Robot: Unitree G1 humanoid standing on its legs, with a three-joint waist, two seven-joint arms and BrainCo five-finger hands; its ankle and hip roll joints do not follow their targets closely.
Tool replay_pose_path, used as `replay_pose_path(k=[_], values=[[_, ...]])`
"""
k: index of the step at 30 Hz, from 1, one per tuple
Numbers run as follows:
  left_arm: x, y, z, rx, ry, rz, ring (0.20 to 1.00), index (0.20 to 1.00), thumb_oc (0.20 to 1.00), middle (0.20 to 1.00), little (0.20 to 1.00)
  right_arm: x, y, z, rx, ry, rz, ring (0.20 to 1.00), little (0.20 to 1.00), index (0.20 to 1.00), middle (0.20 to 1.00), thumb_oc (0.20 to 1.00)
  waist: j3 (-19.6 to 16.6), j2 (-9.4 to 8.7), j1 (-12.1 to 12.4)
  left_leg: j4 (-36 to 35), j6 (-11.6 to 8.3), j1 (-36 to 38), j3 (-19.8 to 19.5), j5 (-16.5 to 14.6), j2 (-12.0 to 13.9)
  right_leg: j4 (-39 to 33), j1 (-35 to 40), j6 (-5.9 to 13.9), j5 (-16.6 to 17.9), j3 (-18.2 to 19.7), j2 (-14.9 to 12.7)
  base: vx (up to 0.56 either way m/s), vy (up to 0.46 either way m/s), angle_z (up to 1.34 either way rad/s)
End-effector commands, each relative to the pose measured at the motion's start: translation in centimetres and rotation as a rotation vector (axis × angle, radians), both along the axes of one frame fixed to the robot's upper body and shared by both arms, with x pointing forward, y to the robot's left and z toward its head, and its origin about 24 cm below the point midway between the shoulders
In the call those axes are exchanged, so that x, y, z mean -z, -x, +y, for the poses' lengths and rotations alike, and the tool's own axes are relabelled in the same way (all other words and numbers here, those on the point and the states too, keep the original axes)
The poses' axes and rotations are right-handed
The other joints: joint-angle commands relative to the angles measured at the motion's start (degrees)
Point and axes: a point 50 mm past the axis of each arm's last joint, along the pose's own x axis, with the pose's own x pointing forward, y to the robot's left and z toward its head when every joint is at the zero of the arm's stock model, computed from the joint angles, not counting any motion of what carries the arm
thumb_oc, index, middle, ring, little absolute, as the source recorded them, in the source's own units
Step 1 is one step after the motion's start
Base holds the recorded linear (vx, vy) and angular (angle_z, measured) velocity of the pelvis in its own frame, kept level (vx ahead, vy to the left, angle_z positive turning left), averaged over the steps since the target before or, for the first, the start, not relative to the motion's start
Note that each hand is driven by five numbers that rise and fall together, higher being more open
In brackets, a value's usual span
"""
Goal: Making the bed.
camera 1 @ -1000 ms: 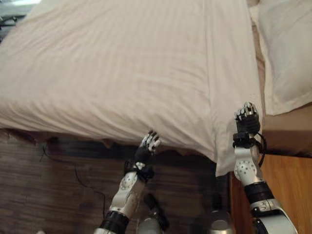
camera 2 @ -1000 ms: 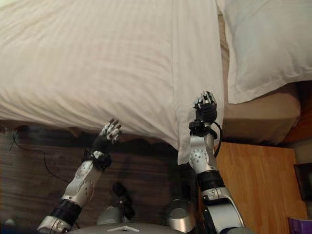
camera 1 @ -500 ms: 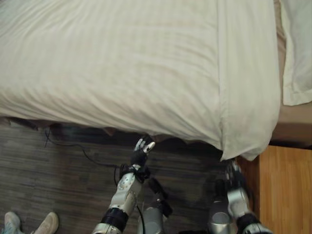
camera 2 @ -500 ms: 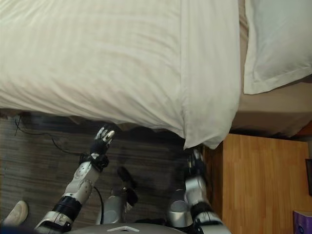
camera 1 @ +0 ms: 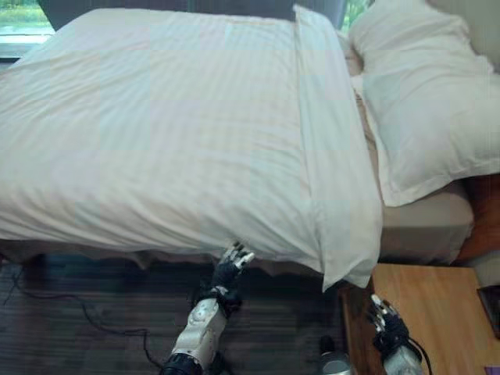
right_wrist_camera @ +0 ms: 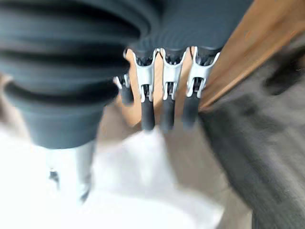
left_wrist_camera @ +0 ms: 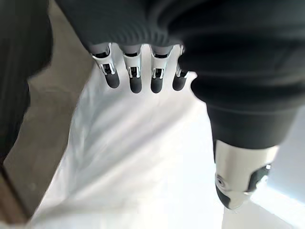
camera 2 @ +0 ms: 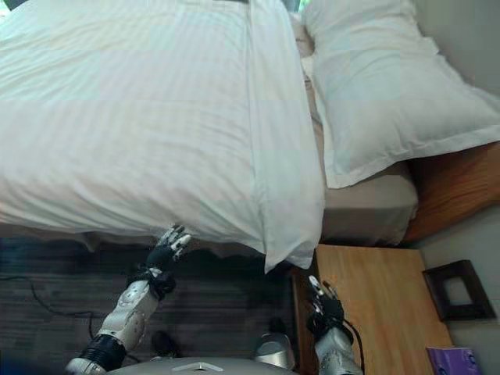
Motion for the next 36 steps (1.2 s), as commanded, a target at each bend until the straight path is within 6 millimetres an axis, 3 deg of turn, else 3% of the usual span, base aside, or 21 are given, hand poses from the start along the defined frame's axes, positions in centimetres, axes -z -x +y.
replay_pose_path(k=[1, 4, 7, 8, 9, 10, 11, 12, 15, 16, 17, 21, 26, 27, 28, 29, 30, 32, 33, 34, 36], values=[[-4.0, -1.7, 1.6, -0.009, -0.084, -0.208, 1.0, 1.0, 1.0, 1.0, 1.0, -2.9, -2.9, -1.1, -0.133, 0.209, -0.137, 1.0, 1.0, 1.0, 1.0, 1.0, 1.83, 0.51, 0.54, 1.71, -2.45, 7.01, -0.55, -5.27, 2.79, 2.51, -5.72, 0.93, 5.44, 0.26, -0.64, 0.04, 0.05, 0.11], [-8.9, -1.9, 3.3, 0.005, -0.227, -0.442, 1.0, 1.0, 1.0, 1.0, 1.0, -7.7, -4.1, -1.0, -0.4, 0.607, -0.321, 1.0, 1.0, 1.0, 1.0, 1.0, 1.79, -2.12, 1.7, 1.32, -1.48, 8.2, -1.72, -6.42, 2.69, 8.14, -6.04, 1.58, 5.24, 0.12, 0.15, 0.03, 0.01, 0.17], [-11.5, -0.6, 4.6, -0.014, -0.336, -0.563, 1.0, 1.0, 1.0, 1.0, 1.0, -11.1, -4.7, -0.5, -0.547, 0.985, -0.455, 1.0, 1.0, 1.0, 1.0, 1.0, 2.38, -2.27, 2.71, 0.87, -0.73, 7.83, -3.81, -6.8, 3.01, 14.45, -7.48, 1.79, 3.98, 0.46, 1.8, 0.02, -0.019, 0.71], [-12.4, -0.2, 4.5, -0.025, -0.353, -0.616, 1.0, 1.0, 1.0, 1.0, 1.0, -12.4, -5.0, -0.3, -0.549, 1.098, -0.516, 1.0, 1.0, 1.0, 1.0, 1.0, 3.19, -1.68, 2.73, 0.73, -0.33, 6.9, -6.45, -6.95, 3.11, 17.28, -8.62, 1.79, 2.98, 4.26, 4.45, 0.02, -0.058, -0.07], [-12.5, -0.2, 4.5, -0.026, -0.354, -0.616, 1.0, 1.0, 1.0, 1.0, 1.0, -12.4, -5.0, -0.3, -0.548, 1.099, -0.516, 1.0, 1.0, 1.0, 1.0, 1.0, 3.06, -1.61, 2.7, 0.73, -0.32, 6.59, -6.45, -6.61, 3.23, 17.16, -8.88, 1.79, 3.32, 4.25, 4.57, 0.03, -0.041, 0.61], [-12.7, -0.1, 4.3, -0.035, -0.34, -0.628, 1.0, 1.0, 1.0, 1.0, 1.0, -12.5, -5.0, -0.1, -0.547, 1.12, -0.526, 1.0, 1.0, 1.0, 1.0, 1.0, 3.11, -1.08, 2.55, 0.73, -0.12, 5.82, -7.88, -6.57, 3.1, 17.83, -9.11, 1.79, 2.26, 6.81, 5.68, 0.07, -0.003, 1.37], [-12.4, -0.1, 4.0, -0.046, -0.348, -0.624, 1.0, 1.0, 1.0, 1.0, 1.0, -12.5, -4.8, 0.4, -0.555, 1.13, -0.536, 1.0, 1.0, 1.0, 1.0, 1.0, 3.61, -0.42, 2.45, 0.73, 0.36, 4.24, -11.89, -6.81, 1.91, 18.06, -7.89, 1.67, -1.29, 13.37, 7.65, 0.06, -0.003, 1.89], [-12.5, -0.1, 4.0, -0.047, -0.349, -0.624, 1.0, 1.0, 1.0, 1.0, 1.0, -12.5, -4.8, 0.4, -0.555, 1.13, -0.537, 1.0, 1.0, 1.0, 1.0, 1.0, 3.52, -0.36, 2.41, 0.73, 0.37, 3.94, -11.95, -6.46, 2.03, 17.88, -8.08, 1.63, -0.94, 13.32, 7.76, 0.08, -0.009, 2.08], [-12.0, -0.3, 3.2, -0.033, -0.384, -0.62, 1.0, 1.0, 1.0, 1.0, 1.0, -11.9, -4.9, 2.1, -0.584, 1.071, -0.562, 1.0, 1.0, 1.0, 1.0, 1.0, 4.77, 0.81, 3.62, 0.73, 0.17, 1.3, -17.44, -5.68, 0.82, 13.8, -5.49, -1.05, -4.18, 19.07, 8.5, -0.05, -0.103, 2.27], [-12.1, -0.5, 3.0, -0.008, -0.407, -0.629, 1.0, 1.0, 1.0, 1.0, 1.0, -11.6, -5.2, 2.6, -0.597, 1.066, -0.567, 1.0, 1.0, 1.0, 1.0, 1.0, 5.23, 0.83, 4.57, 0.83, -0.26, 0.3, -18.75, -4.87, 0.68, 9.16, -3.1, -2.72, -7.7, 18.44, 7.83, -0.14, -0.186, 0.96], [-12.3, -0.6, 3.0, -0.01, -0.411, -0.638, 1.0, 1.0, 1.0, 1.0, 1.0, -11.7, -5.5, 2.8, -0.593, 1.065, -0.57, 1.0, 1.0, 1.0, 1.0, 1.0, 5.28, 0.85, 5.01, 0.92, -0.61, -0.08, -18.58, -4.47, 1.11, 7.76, -2.76, -2.89, -8.14, 17.72, 7.4, -0.16, -0.275, 0.47], [-12.4, -0.7, 3.2, -0.037, -0.376, -0.634, 1.0, 1.0, 1.0, 1.0, 1.0, -12.5, -6.6, 3.0, -0.572, 1.052, -0.611, 1.0, 1.0, 1.0, 1.0, 1.0, 5.83, 1.83, 6.34, 1.05, -2.87, -1.24, -18.05, -2.06, 3.23, 1.44, 0.17, -3.55, -7.47, 16.05, 7.68, -0.07, -0.206, 0.19], [-11.7, -1.0, 3.5, -0.098, -0.304, -0.595, 1.0, 1.0, 1.0, 1.0, 1.0, -14.3, -8.4, 2.8, -0.551, 1.084, -0.672, 1.0, 1.0, 1.0, 1.0, 1.0, 8.42, 4.88, 7.71, 1.79, -5.78, -3.83, -17.67, 1.7, 6.35, -3.25, 3.0, -4.97, -7.03, 12.03, 8.55, -0.2, -0.14, -0.09], [-11.9, -1.2, 3.1, -0.111, -0.267, -0.605, 1.0, 1.0, 1.0, 1.0, 1.0, -14.4, -8.4, 2.5, -0.536, 1.08, -0.671, 1.0, 1.0, 1.0, 1.0, 1.0, 9.18, 4.9, 5.82, 5.22, -4.75, -3.57, -9.1, 0.85, 8.15, -3.16, 2.09, -5.45, -6.16, 9.54, 7.93, -0.22, -0.026, 0.17], [-11.9, -1.2, 3.2, -0.112, -0.267, -0.605, 1.0, 1.0, 1.0, 1.0, 1.0, -14.4, -8.5, 2.5, -0.536, 1.081, -0.672, 1.0, 1.0, 1.0, 1.0, 1.0, 9.24, 4.88, 5.94, 5.75, -4.76, -3.64, -8.91, 0.4, 8.24, -3.17, 2.1, -5.41, -6.19, 9.72, 7.88, -0.33, -0.06, 0.66], [-11.9, -1.2, 3.1, -0.106, -0.265, -0.606, 1.0, 1.0, 1.0, 1.0, 1.0, -14.5, -8.5, 2.6, -0.535, 1.068, -0.678, 1.0, 1.0, 1.0, 1.0, 1.0, 9.29, 4.71, 4.96, 8.24, -4.13, -2.83, -4.52, -1.29, 8.8, -2.88, 1.33, -5.92, -5.49, 8.59, 7.69, -0.24, -0.114, 0.8], [-11.9, -1.2, 3.0, -0.096, -0.26, -0.606, 1.0, 1.0, 1.0, 1.0, 1.0, -14.8, -8.5, 2.9, -0.536, 1.05, -0.698, 1.0, 1.0, 1.0, 1.0, 1.0, 9.74, 3.76, 4.34, 16.54, -3.4, -2.36, -1.0, -6.79, 8.42, -2.41, 1.15, -6.91, -5.15, 7.14, 6.73, -0.24, -0.113, 0.73], [-11.9, -1.3, 2.9, -0.089, -0.258, -0.605, 1.0, 1.0, 1.0, 1.0, 1.0, -14.8, -8.6, 3.0, -0.536, 1.046, -0.702, 1.0, 1.0, 1.0, 1.0, 1.0, 9.66, 3.62, 3.95, 21.03, -2.98, -3.03, -0.74, -9.41, 8.51, -2.25, 0.99, -7.36, -5.03, 6.01, 6.46, -0.17, -0.105, 0.69], [-12.0, -1.5, 2.5, -0.076, -0.26, -0.613, 1.0, 1.0, 1.0, 1.0, 1.0, -15.2, -8.8, 2.9, -0.52, 1.048, -0.715, 1.0, 1.0, 1.0, 1.0, 1.0, 9.52, 3.49, 3.54, 28.39, -2.37, -3.47, 0.51, -11.64, 9.46, -1.88, 0.84, -8.13, -5.02, 2.97, 5.83, -0.18, -0.121, 0.69], [-12.0, -1.6, 2.4, -0.07, -0.26, -0.615, 1.0, 1.0, 1.0, 1.0, 1.0, -15.2, -8.8, 3.0, -0.519, 1.047, -0.717, 1.0, 1.0, 1.0, 1.0, 1.0, 9.43, 3.9, 3.08, 30.51, -1.97, -3.4, 0.38, -12.88, 10.31, -1.77, 1.13, -8.26, -5.25, 1.1, 5.89, -0.04, -0.021, 0.75], [-11.8, -1.4, 2.5, -0.051, -0.288, -0.604, 1.0, 1.0, 1.0, 1.0, 1.0, -15.5, -8.8, 3.2, -0.519, 1.04, -0.734, 1.0, 1.0, 1.0, 1.0, 1.0, 8.13, 5.47, 2.38, 24.3, -2.01, 0.57, 0.37, -16.33, 7.84, -1.88, 1.43, -6.79, -5.2, -1.43, 5.83, 0.08, 0.113, 1.18]])
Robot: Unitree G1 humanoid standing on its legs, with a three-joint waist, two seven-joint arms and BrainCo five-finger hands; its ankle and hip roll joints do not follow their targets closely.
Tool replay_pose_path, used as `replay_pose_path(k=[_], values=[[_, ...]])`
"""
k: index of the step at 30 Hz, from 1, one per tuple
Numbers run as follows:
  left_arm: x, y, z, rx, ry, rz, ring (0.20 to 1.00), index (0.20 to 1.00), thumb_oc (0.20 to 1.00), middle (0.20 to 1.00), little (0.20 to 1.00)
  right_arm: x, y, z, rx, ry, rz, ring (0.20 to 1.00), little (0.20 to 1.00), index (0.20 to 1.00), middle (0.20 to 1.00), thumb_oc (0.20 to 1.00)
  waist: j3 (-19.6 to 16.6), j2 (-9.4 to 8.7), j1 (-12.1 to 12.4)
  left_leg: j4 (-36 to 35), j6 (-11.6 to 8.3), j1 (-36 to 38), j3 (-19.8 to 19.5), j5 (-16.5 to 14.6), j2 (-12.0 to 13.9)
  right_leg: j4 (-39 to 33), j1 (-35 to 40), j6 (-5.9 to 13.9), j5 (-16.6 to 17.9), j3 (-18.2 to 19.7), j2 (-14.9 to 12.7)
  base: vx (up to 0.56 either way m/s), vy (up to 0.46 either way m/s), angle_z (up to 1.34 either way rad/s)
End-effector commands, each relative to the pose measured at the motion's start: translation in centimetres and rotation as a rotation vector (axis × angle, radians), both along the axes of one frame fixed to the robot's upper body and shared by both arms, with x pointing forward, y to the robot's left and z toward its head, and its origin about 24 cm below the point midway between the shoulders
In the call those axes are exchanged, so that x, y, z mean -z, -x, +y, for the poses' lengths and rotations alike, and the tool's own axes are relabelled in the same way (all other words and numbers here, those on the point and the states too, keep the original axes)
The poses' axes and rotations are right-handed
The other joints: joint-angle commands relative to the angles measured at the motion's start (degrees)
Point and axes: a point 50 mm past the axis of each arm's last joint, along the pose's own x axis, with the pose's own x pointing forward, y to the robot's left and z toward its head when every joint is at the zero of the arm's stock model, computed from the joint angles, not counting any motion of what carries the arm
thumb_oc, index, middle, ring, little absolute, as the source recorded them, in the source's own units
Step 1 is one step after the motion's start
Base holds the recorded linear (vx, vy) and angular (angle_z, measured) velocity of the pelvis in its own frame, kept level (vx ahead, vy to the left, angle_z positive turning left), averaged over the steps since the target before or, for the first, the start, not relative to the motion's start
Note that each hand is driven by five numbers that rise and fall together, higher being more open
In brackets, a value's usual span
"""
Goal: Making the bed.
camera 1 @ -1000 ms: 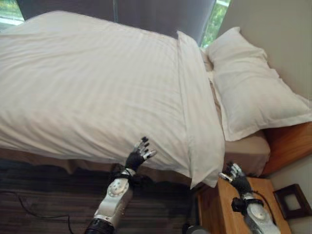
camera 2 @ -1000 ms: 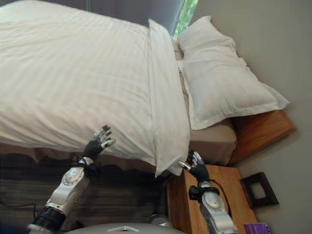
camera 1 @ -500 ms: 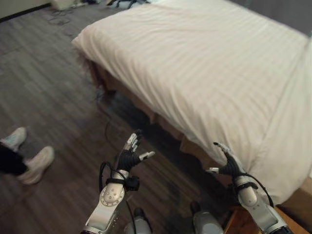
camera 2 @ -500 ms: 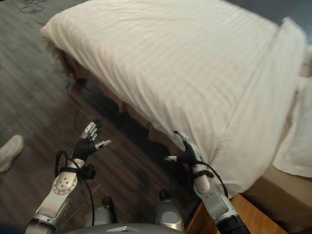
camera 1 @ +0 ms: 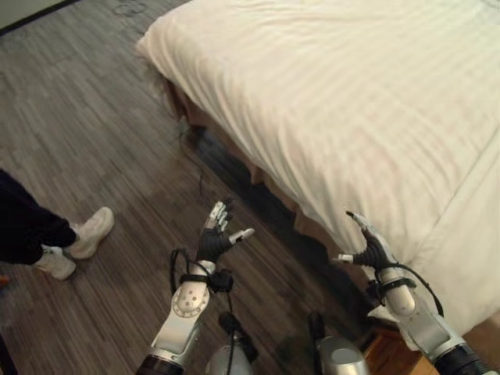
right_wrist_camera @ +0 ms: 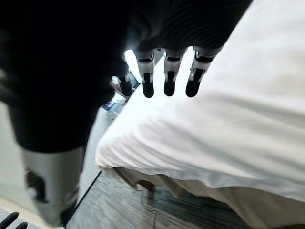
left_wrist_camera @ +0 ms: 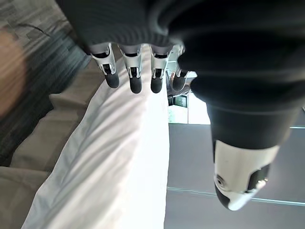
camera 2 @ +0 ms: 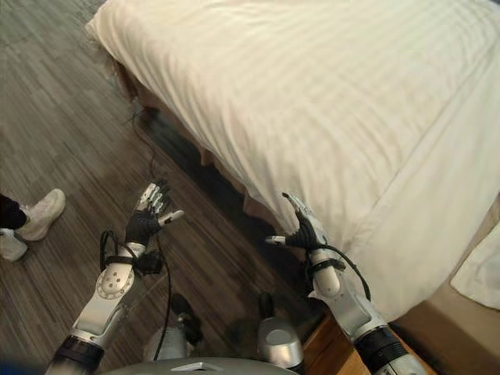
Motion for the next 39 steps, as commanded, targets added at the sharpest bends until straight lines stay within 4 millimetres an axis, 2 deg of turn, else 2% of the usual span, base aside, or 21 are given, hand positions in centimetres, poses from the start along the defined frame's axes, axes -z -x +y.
replay_pose_path(k=[1, 2, 4, 5, 9, 10, 11, 12, 13, 14, 17, 21, 23, 27, 29, 33, 39], values=[[-2.5, -0.1, 1.9, -0.031, -0.042, -0.129, 1.0, 1.0, 1.0, 1.0, 1.0, -3.0, -1.1, 1.4, -0.045, -0.087, -0.145, 1.0, 1.0, 1.0, 1.0, 1.0, -3.37, -0.56, -0.6, 4.9, -2.35, 10.23, -2.55, -13.86, 3.82, 1.83, -1.52, 3.36, -4.53, 1.08, -2.33, -0.09, 0.168, 0.72], [-2.6, -0.1, 2.2, -0.033, -0.076, -0.132, 1.0, 1.0, 1.0, 1.0, 1.0, -3.3, -0.9, 1.3, -0.047, -0.083, -0.155, 1.0, 1.0, 1.0, 1.0, 1.0, -3.79, 0.12, -1.15, -1.63, -1.55, 12.6, -0.85, -11.44, 1.43, 3.3, -3.71, 3.89, -2.49, -1.21, -2.67, -0.1, 0.122, 0.36], [-2.7, -0.2, 2.3, -0.037, -0.097, -0.133, 1.0, 1.0, 1.0, 1.0, 1.0, -3.3, -0.8, 1.4, -0.045, -0.102, -0.16, 1.0, 1.0, 1.0, 1.0, 1.0, -3.9, -0.08, -1.31, -4.93, -1.51, 12.94, -1.35, -9.9, 0.1, 3.92, -4.64, 4.38, -1.79, -1.96, -3.21, -0.07, 0.153, 0.82], [-2.3, 0.0, 2.6, -0.034, -0.134, -0.113, 1.0, 1.0, 1.0, 1.0, 1.0, -2.8, -0.6, 1.5, -0.028, -0.166, -0.128, 1.0, 1.0, 1.0, 1.0, 1.0, -4.44, -0.35, -1.2, -9.1, -1.07, 13.92, -1.92, -9.27, -1.53, 5.41, -6.37, 5.27, -0.77, -2.49, -3.51, -0.02, 0.149, 0.91], [-1.8, 0.0, 3.3, -0.044, -0.203, -0.086, 1.0, 1.0, 1.0, 1.0, 1.0, -2.3, -0.4, 1.6, -0.005, -0.273, -0.09, 1.0, 1.0, 1.0, 1.0, 1.0, -4.95, -1.43, -0.79, -13.69, -0.02, 16.1, -1.3, -8.26, -3.66, 8.99, -8.28, 6.81, -0.48, -2.03, -4.28, 0.0, 0.138, 0.59], [-1.7, 0.0, 3.7, -0.063, -0.205, -0.075, 1.0, 1.0, 1.0, 1.0, 1.0, -2.3, -0.3, 1.8, -0.004, -0.323, -0.08, 1.0, 1.0, 1.0, 1.0, 1.0, -4.08, -1.54, -1.07, -16.17, 0.95, 16.97, -3.42, -8.27, -5.27, 14.06, -11.35, 9.16, -0.16, 2.45, -3.34, -0.04, 0.101, 0.26], [-1.7, 0.0, 3.7, -0.063, -0.205, -0.075, 1.0, 1.0, 1.0, 1.0, 1.0, -2.3, -0.3, 1.8, -0.004, -0.323, -0.08, 1.0, 1.0, 1.0, 1.0, 1.0, -4.11, -1.55, -1.05, -16.16, 0.96, 16.95, -3.4, -8.27, -5.29, 14.12, -11.41, 9.17, -0.19, 2.47, -3.36, -0.07, 0.173, 0.52], [-1.1, 0.4, 3.7, -0.066, -0.204, -0.055, 1.0, 1.0, 1.0, 1.0, 1.0, -2.1, -0.1, 2.1, -0.01, -0.344, -0.066, 1.0, 1.0, 1.0, 1.0, 1.0, -3.85, -0.37, -1.31, -16.58, 1.55, 16.55, -6.76, -8.86, -5.82, 15.66, -12.87, 9.65, -1.79, 9.2, -0.79, -0.04, 0.13, 0.67], [-0.7, 0.6, 3.6, -0.067, -0.197, -0.042, 1.0, 1.0, 1.0, 1.0, 1.0, -2.1, 0.0, 2.3, -0.021, -0.354, -0.06, 1.0, 1.0, 1.0, 1.0, 1.0, -4.03, 0.3, -0.76, -16.51, 1.8, 16.08, -8.81, -9.15, -6.43, 14.61, -12.08, 8.9, -3.62, 11.64, -0.43, -0.02, 0.146, 0.79], [-0.4, 0.7, 3.6, -0.063, -0.189, -0.031, 1.0, 1.0, 1.0, 1.0, 1.0, -2.0, 0.0, 2.4, -0.024, -0.354, -0.057, 1.0, 1.0, 1.0, 1.0, 1.0, -4.22, 0.6, -0.2, -16.31, 2.0, 15.91, -10.13, -9.18, -6.89, 13.35, -10.9, 8.13, -3.92, 12.3, -1.08, -0.01, 0.06, 0.88], [-0.2, 0.9, 3.9, -0.064, -0.199, -0.018, 1.0, 1.0, 1.0, 1.0, 1.0, -2.0, -0.1, 2.6, -0.027, -0.36, -0.06, 1.0, 1.0, 1.0, 1.0, 1.0, -4.92, 0.85, 0.83, -16.37, 1.89, 15.69, -10.93, -8.75, -7.13, 11.39, -9.48, 7.29, -3.28, 11.1, -2.25, 0.01, -0.013, 1.11], [0.6, 1.7, 4.2, -0.056, -0.15, 0.031, 1.0, 1.0, 1.0, 1.0, 1.0, -1.9, -0.1, 2.1, -0.008, -0.344, -0.055, 1.0, 1.0, 1.0, 1.0, 1.0, -7.18, 0.31, 1.7, -16.52, 1.2, 17.21, -9.01, -8.32, -7.04, 4.86, -5.14, 7.49, -1.61, 8.69, -3.3, 0.08, -0.084, 0.0], [1.7, 2.0, 4.2, -0.054, -0.167, 0.085, 1.0, 1.0, 1.0, 1.0, 1.0, -1.3, 0.3, 1.2, 0.036, -0.374, -0.028, 1.0, 1.0, 1.0, 1.0, 1.0, -7.89, 0.07, 1.77, -16.61, 0.44, 17.71, -9.04, -7.64, -6.39, 2.86, -3.36, 7.47, -1.24, 6.93, -3.34, 0.05, -0.078, -0.24], [1.6, 2.1, 4.6, -0.06, -0.208, 0.085, 1.0, 1.0, 1.0, 1.0, 1.0, -0.9, 0.7, -0.1, 0.094, -0.376, -0.018, 1.0, 1.0, 1.0, 1.0, 1.0, -8.72, 0.18, 1.43, -16.78, 0.01, 17.79, -9.19, -7.26, -5.98, 2.22, -2.77, 7.43, -1.2, 5.97, -3.14, -0.01, -0.037, 0.13], [1.2, 1.8, 4.9, -0.073, -0.255, 0.066, 1.0, 1.0, 1.0, 1.0, 1.0, -0.4, 1.0, -0.5, 0.125, -0.391, 0.004, 1.0, 1.0, 1.0, 1.0, 1.0, -9.09, 0.17, 1.0, -16.85, -0.12, 17.91, -9.02, -7.23, -5.8, 1.95, -2.85, 7.48, -0.78, 5.92, -3.15, -0.05, -0.014, 0.06], [1.2, 1.5, 5.4, -0.105, -0.296, 0.068, 1.0, 1.0, 1.0, 1.0, 1.0, 2.5, 1.5, -0.6, 0.205, -0.5, 0.144, 1.0, 1.0, 1.0, 1.0, 1.0, -9.59, 0.03, 0.5, -16.96, -0.24, 18.49, -8.35, -7.08, -5.76, 1.98, -3.36, 7.65, 0.14, 6.44, -3.25, -0.06, 0.008, -0.15], [2.6, 1.5, 4.9, -0.096, -0.241, 0.131, 1.0, 1.0, 1.0, 1.0, 1.0, 3.4, 1.0, 0.5, 0.2, -0.546, 0.193, 1.0, 1.0, 1.0, 1.0, 1.0, -10.75, 0.1, -0.59, -17.0, -0.63, 18.75, -7.67, -6.43, -5.52, 2.26, -4.46, 8.16, 1.51, 7.28, -3.49, -0.09, 0.026, -0.24]])
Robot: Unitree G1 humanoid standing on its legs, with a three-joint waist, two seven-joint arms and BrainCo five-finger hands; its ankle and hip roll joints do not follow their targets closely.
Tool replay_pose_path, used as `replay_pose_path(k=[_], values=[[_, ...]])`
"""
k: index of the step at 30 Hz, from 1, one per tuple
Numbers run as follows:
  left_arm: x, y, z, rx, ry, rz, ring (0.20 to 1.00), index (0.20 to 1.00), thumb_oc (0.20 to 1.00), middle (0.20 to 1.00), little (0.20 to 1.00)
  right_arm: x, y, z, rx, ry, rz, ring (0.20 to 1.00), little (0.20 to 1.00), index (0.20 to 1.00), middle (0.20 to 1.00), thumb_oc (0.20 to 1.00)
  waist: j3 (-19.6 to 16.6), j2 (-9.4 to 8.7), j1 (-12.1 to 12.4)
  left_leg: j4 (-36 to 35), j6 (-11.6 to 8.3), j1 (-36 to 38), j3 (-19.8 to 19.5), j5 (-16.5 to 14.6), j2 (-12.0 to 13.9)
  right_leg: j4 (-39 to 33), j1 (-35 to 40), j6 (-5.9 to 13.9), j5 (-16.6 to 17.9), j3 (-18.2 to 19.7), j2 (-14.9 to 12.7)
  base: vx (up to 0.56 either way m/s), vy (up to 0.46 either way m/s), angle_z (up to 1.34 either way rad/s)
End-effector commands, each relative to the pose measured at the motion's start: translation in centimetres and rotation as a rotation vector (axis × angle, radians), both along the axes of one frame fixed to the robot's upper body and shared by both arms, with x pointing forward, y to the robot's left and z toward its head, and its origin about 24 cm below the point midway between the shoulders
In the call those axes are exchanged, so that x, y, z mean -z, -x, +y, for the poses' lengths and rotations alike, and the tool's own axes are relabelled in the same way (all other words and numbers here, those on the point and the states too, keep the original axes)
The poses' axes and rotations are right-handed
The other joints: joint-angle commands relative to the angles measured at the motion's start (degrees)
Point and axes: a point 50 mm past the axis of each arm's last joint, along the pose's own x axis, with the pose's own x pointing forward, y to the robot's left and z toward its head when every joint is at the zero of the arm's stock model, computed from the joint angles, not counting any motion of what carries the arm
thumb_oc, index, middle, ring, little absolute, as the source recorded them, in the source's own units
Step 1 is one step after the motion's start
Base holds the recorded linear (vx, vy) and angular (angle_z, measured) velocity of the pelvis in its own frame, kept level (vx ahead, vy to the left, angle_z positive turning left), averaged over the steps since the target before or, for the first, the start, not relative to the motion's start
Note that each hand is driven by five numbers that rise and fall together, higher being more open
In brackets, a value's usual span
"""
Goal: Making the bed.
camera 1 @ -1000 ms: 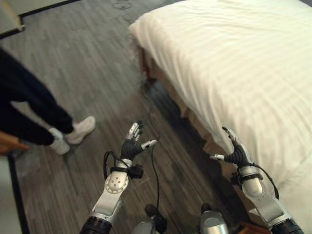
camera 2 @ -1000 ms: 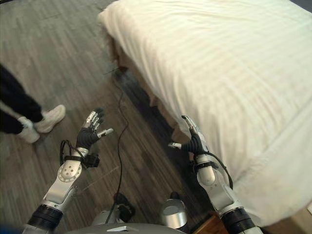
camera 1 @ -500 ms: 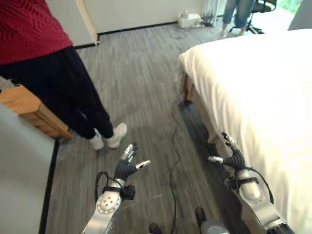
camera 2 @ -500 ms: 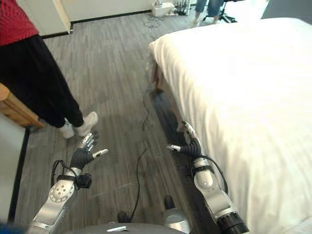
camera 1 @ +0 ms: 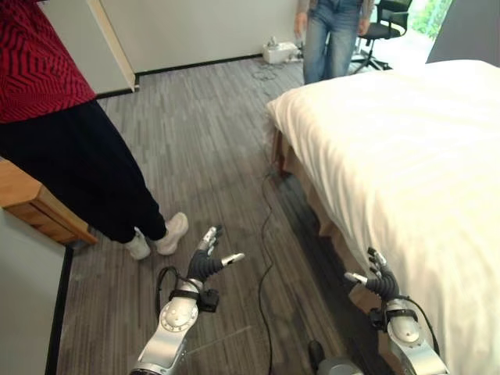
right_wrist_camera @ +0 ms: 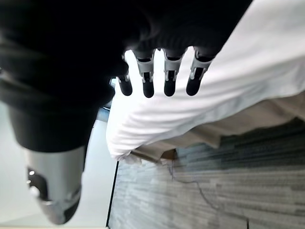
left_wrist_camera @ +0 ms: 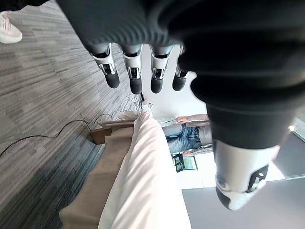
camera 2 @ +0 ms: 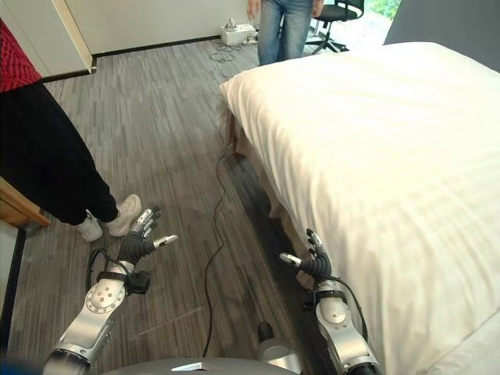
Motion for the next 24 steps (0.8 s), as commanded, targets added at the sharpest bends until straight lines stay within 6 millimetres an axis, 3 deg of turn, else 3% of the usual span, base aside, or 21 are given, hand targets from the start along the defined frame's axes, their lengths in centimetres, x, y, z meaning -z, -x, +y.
replay_pose_path(k=[1, 10, 11, 12, 24], values=[[-1.7, -1.0, 0.9, 0.002, -0.014, -0.075, 1.0, 1.0, 1.0, 1.0, 1.0, -3.2, -2.6, 0.4, 0.003, -0.051, -0.168, 1.0, 1.0, 1.0, 1.0, 1.0, 0.47, -1.15, -0.27, 1.31, -2.79, 2.96, 1.22, -2.84, 3.24, 3.02, 1.37, 5.52, -3.33, -3.29, -5.38, -0.01, 0.071, -0.15], [-2.0, -1.2, -0.6, 0.043, 0.073, -0.1, 1.0, 1.0, 1.0, 1.0, 1.0, -1.5, -0.4, -1.6, 0.09, -0.028, -0.094, 1.0, 1.0, 1.0, 1.0, 1.0, -0.74, -1.53, -2.52, 1.94, -3.0, 3.61, 2.03, -2.78, 4.01, 4.83, 0.78, 5.24, -4.12, -2.83, -4.4, 0.0, 0.042, -0.14], [-4.2, -0.8, 2.9, 0.003, 0.09, -0.154, 1.0, 1.0, 1.0, 1.0, 1.0, -2.3, -0.5, -3.3, 0.123, 0.013, -0.115, 1.0, 1.0, 1.0, 1.0, 1.0, -0.55, -0.86, -2.25, 2.05, -3.07, 3.81, 1.82, -2.94, 3.99, 4.65, 1.32, 5.39, -4.41, -3.02, -4.61, 0.03, 0.06, 0.0], [-5.1, -1.6, 3.6, -0.043, 0.088, -0.195, 1.0, 1.0, 1.0, 1.0, 1.0, -2.5, -0.5, -3.2, 0.105, 0.026, -0.114, 1.0, 1.0, 1.0, 1.0, 1.0, -0.84, -0.58, -2.63, 1.96, -3.06, 3.74, 1.92, -2.65, 3.94, 4.67, 1.02, 5.18, -4.16, -2.95, -4.47, 0.05, 0.075, 0.01], [-5.0, -1.5, 4.3, -0.11, 0.125, -0.207, 1.0, 1.0, 1.0, 1.0, 1.0, -2.3, -0.5, -3.4, 0.091, 0.038, -0.1, 1.0, 1.0, 1.0, 1.0, 1.0, -0.59, 0.36, -1.61, 1.81, -2.99, 4.09, 1.56, -3.03, 3.68, 4.5, 1.48, 5.03, -4.39, -3.54, -4.56, 0.01, 0.012, 0.02]])
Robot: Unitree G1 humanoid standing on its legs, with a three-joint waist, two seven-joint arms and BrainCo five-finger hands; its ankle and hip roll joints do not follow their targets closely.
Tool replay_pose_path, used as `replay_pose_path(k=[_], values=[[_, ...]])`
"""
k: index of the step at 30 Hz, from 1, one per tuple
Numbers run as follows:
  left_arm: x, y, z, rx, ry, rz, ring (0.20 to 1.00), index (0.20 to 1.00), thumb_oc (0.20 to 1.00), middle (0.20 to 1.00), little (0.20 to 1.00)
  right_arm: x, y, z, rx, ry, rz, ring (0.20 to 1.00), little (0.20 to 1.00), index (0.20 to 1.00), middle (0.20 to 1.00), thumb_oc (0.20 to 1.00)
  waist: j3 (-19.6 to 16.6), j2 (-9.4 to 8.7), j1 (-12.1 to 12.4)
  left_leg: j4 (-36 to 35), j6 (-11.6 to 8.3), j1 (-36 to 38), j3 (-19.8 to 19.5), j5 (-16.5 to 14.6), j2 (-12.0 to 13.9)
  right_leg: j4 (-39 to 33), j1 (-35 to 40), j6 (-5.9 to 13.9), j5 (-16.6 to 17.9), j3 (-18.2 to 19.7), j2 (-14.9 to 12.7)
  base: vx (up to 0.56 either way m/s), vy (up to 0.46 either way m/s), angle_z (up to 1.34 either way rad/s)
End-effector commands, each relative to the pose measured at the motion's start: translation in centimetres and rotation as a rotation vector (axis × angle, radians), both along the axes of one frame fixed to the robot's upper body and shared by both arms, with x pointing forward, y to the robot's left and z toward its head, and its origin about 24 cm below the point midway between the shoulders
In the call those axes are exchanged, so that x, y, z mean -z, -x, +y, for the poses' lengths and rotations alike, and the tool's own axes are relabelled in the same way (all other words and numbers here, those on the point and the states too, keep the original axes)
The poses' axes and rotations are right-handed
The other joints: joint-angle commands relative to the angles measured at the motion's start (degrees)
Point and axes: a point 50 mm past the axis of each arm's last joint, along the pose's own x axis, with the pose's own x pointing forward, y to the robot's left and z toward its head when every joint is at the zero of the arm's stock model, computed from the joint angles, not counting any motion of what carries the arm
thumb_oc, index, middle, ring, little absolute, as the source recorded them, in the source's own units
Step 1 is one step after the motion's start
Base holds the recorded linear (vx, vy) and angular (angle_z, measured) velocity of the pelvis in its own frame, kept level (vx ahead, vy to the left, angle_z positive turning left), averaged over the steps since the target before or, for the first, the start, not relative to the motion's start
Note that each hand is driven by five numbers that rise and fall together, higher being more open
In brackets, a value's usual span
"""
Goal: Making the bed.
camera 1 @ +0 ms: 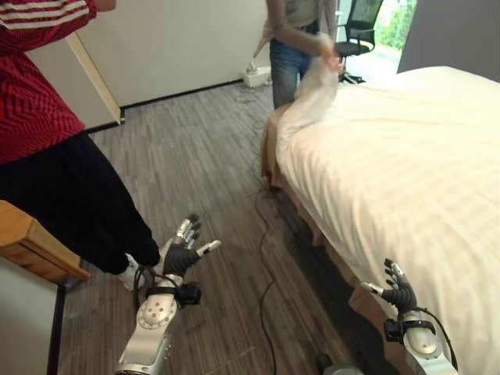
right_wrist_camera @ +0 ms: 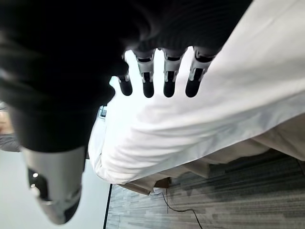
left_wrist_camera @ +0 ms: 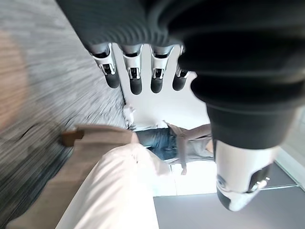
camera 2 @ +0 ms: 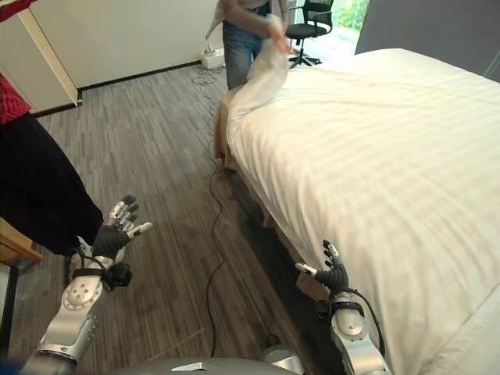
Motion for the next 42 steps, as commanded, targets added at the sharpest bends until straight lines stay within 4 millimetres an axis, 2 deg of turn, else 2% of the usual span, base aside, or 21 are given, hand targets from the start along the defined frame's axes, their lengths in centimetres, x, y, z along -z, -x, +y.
replay_pose_path(k=[1, 7, 8, 11, 14, 17, 19, 20, 22, 24, 25, 29, 30, 32, 33, 35, 36, 37, 38, 40, 42], values=[[-2.8, -1.3, 1.2, -0.018, -0.012, -0.131, 1.0, 1.0, 1.0, 1.0, 1.0, -3.0, -3.1, 0.8, -0.038, -0.013, -0.17, 1.0, 1.0, 1.0, 1.0, 1.0, 2.05, -0.85, 0.41, 1.82, -1.86, 1.89, -0.94, -1.11, 3.69, 4.45, 0.62, 4.36, -4.13, -2.98, -3.96, 0.0, 0.0, 0.0], [-2.9, -1.4, 1.0, -0.011, -0.008, -0.138, 1.0, 1.0, 1.0, 1.0, 1.0, -2.8, -3.1, 0.8, -0.04, -0.034, -0.163, 1.0, 1.0, 1.0, 1.0, 1.0, 2.34, -0.58, 0.37, 1.75, -1.8, 2.13, -1.22, -1.28, 3.69, 4.43, 0.78, 4.34, -4.36, -3.23, -4.08, 0.0, 0.0, 0.0], [4.5, 0.2, -2.2, -0.046, 0.114, 0.17, 1.0, 1.0, 1.0, 1.0, 1.0, -1.3, -4.5, 4.1, -0.153, -0.392, -0.128, 1.0, 1.0, 1.0, 1.0, 1.0, 3.61, -1.72, 9.35, 3.48, -1.14, -10.4, -14.52, -2.82, -2.08, 5.63, -6.67, 3.26, -3.24, -3.29, -1.43, 0.06, 0.029, 0.0], [3.8, 0.6, -1.4, -0.055, 0.076, 0.15, 1.0, 1.0, 1.0, 1.0, 1.0, -1.5, -4.0, 4.8, -0.194, -0.368, -0.123, 1.0, 1.0, 1.0, 1.0, 1.0, 1.41, -2.87, 8.95, 0.74, -1.02, -9.04, -15.86, -2.61, -2.45, 3.92, -5.39, 3.61, -2.68, -3.13, -1.74, 0.09, 0.047, 0.02], [4.0, 0.3, -0.8, -0.055, -0.005, 0.175, 1.0, 1.0, 1.0, 1.0, 1.0, -1.7, -4.9, 6.2, -0.257, -0.33, -0.114, 1.0, 1.0, 1.0, 1.0, 1.0, 1.2, -4.19, 9.22, 0.74, -0.14, -7.84, -15.54, -3.36, -2.79, 4.59, -5.08, 4.06, -2.62, -1.58, -2.41, 0.07, 0.053, 0.04], [3.7, -0.1, -0.7, -0.053, -0.02, 0.162, 1.0, 1.0, 1.0, 1.0, 1.0, -2.1, -5.3, 6.3, -0.268, -0.307, -0.127, 1.0, 1.0, 1.0, 1.0, 1.0, 1.59, -4.45, 9.55, 0.74, 0.37, -7.4, -15.61, -3.78, -3.09, 5.95, -5.03, 4.29, -3.35, -1.78, -2.77, 0.04, 0.038, -0.11], [2.7, -0.7, -0.6, -0.037, -0.059, 0.126, 1.0, 1.0, 1.0, 1.0, 1.0, -2.6, -5.5, 6.3, -0.277, -0.292, -0.149, 1.0, 1.0, 1.0, 1.0, 1.0, 2.76, -4.37, 9.99, 0.74, 1.05, -7.1, -16.12, -4.11, -3.57, 12.84, -6.43, 4.87, -3.93, -2.51, -3.23, 0.0, 0.017, 0.0], [1.9, -1.4, -0.5, -0.045, -0.089, 0.087, 1.0, 1.0, 1.0, 1.0, 1.0, -3.4, -5.9, 6.2, -0.277, -0.274, -0.184, 1.0, 1.0, 1.0, 1.0, 1.0, 5.07, -4.14, 9.61, 0.74, 1.63, -6.8, -16.8, -3.94, -3.65, 21.94, -11.14, 6.19, -0.04, -1.26, -3.44, -0.02, 0.02, 0.26], [1.4, -1.7, -0.8, -0.042, -0.1, 0.064, 1.0, 1.0, 1.0, 1.0, 1.0, -4.0, -6.3, 6.0, -0.266, -0.251, -0.212, 1.0, 1.0, 1.0, 1.0, 1.0, 6.66, -3.13, 8.88, 0.74, 1.75, -6.49, -17.53, -4.28, -3.09, 26.47, -14.48, 5.67, -1.3, 0.47, -1.57, 0.03, 0.017, 0.39], [0.7, -1.9, -1.2, -0.011, -0.116, 0.03, 1.0, 1.0, 1.0, 1.0, 1.0, -4.7, -6.5, 5.5, -0.254, -0.237, -0.249, 1.0, 1.0, 1.0, 1.0, 1.0, 7.05, -2.44, 8.5, 0.74, 1.61, -5.95, -18.07, -4.83, -2.91, 25.02, -15.62, 4.04, -4.83, 1.19, 0.5, 0.14, -0.046, 0.22], [0.2, -2.0, -1.2, 0.002, -0.13, 0.008, 1.0, 1.0, 1.0, 1.0, 1.0, -5.2, -6.7, 5.2, -0.248, -0.233, -0.269, 1.0, 1.0, 1.0, 1.0, 1.0, 7.12, -2.36, 8.29, 0.74, 1.3, -5.67, -18.28, -5.28, -2.98, 22.69, -16.21, 3.82, -5.27, 0.67, 0.64, 0.21, -0.145, 0.26], [-1.0, -2.4, -1.0, -0.003, -0.126, -0.047, 1.0, 1.0, 1.0, 1.0, 1.0, -6.3, -7.3, 4.5, -0.233, -0.216, -0.323, 1.0, 1.0, 1.0, 1.0, 1.0, 7.38, -2.23, 6.94, 0.74, -0.2, -2.57, -18.79, -8.04, -2.44, 11.53, -18.76, 4.55, -1.86, -3.88, -2.49, 0.32, -0.213, 0.31], [-1.2, -2.5, -1.2, 0.014, -0.116, -0.067, 1.0, 1.0, 1.0, 1.0, 1.0, -6.5, -7.3, 4.1, -0.235, -0.199, -0.33, 1.0, 1.0, 1.0, 1.0, 1.0, 6.61, -2.57, 6.48, 0.74, -0.74, -0.46, -19.28, -9.69, -2.71, 7.93, -17.22, 4.67, -1.25, -3.18, -2.93, 0.45, -0.243, 0.2], [-1.2, -2.3, -1.2, 0.018, -0.113, -0.068, 1.0, 1.0, 1.0, 1.0, 1.0, -6.4, -7.2, 3.9, -0.236, -0.193, -0.322, 1.0, 1.0, 1.0, 1.0, 1.0, 6.12, -2.6, 6.54, 1.1, -1.21, 1.03, -19.17, -10.36, -2.52, 7.02, -15.53, 4.43, -0.63, -2.98, -2.86, 0.28, -0.162, 0.45], [-1.1, -2.1, -1.1, 0.015, -0.109, -0.067, 1.0, 1.0, 1.0, 1.0, 1.0, -6.3, -7.1, 3.6, -0.238, -0.19, -0.317, 1.0, 1.0, 1.0, 1.0, 1.0, 5.76, -2.66, 6.44, 4.6, -1.69, 1.15, -18.93, -11.25, -1.97, 6.96, -14.14, 4.01, -0.57, -2.8, -2.56, 0.28, -0.226, 0.5], [-0.9, -2.2, -1.2, -0.006, -0.052, -0.067, 1.0, 1.0, 1.0, 1.0, 1.0, -6.7, -7.3, 3.1, -0.256, -0.156, -0.318, 1.0, 1.0, 1.0, 1.0, 1.0, 7.36, -2.99, 6.95, 26.08, -3.76, -6.95, -19.11, -7.25, 1.23, 6.45, -9.53, 1.07, -2.03, -3.03, -2.57, 0.27, -0.283, 0.14], [-1.0, -2.3, -1.2, -0.006, -0.053, -0.068, 1.0, 1.0, 1.0, 1.0, 1.0, -6.8, -7.4, 3.1, -0.256, -0.157, -0.32, 1.0, 1.0, 1.0, 1.0, 1.0, 7.15, -3.12, 6.68, 26.37, -3.78, -7.65, -19.41, -7.01, 1.13, 6.37, -9.88, 0.99, -1.78, -3.23, -2.73, 0.1, -0.197, 0.07], [-1.2, -2.4, -1.3, -0.008, -0.04, -0.08, 1.0, 1.0, 1.0, 1.0, 1.0, -6.9, -7.4, 2.8, -0.257, -0.141, -0.322, 1.0, 1.0, 1.0, 1.0, 1.0, 7.96, -3.67, 7.08, 32.64, -4.49, -11.03, -19.4, -3.9, 2.47, 5.95, -8.63, -0.37, -2.61, -3.36, -2.85, 0.09, -0.17, 0.15], [-1.3, -2.4, -1.3, -0.011, -0.032, -0.083, 1.0, 1.0, 1.0, 1.0, 1.0, -6.9, -7.4, 2.8, -0.254, -0.141, -0.319, 1.0, 1.0, 1.0, 1.0, 1.0, 8.22, -4.2, 7.28, 37.15, -4.41, -12.86, -18.65, -2.69, 3.91, 5.62, -7.51, -1.11, -3.21, -3.65, -3.17, 0.19, -0.207, -0.12], [-1.2, -2.3, -1.4, -0.016, -0.017, -0.078, 1.0, 1.0, 1.0, 1.0, 1.0, -6.8, -7.4, 2.6, -0.249, -0.135, -0.308, 1.0, 1.0, 1.0, 1.0, 1.0, 8.73, -4.84, 8.09, 39.52, -3.57, -16.0, -15.97, -1.93, 5.79, 4.71, -4.96, -2.01, -4.34, -3.21, -3.14, 0.22, -0.115, -0.28], [-1.0, -2.2, -1.5, -0.014, -0.011, -0.071, 1.0, 1.0, 1.0, 1.0, 1.0, -6.6, -7.4, 2.7, -0.256, -0.125, -0.286, 1.0, 1.0, 1.0, 1.0, 1.0, 8.94, -4.81, 9.05, 37.74, -2.75, -19.51, -15.49, -3.75, 4.28, 3.96, -3.06, -2.04, -5.08, -2.3, -2.87, 0.25, -0.008, -0.04]])
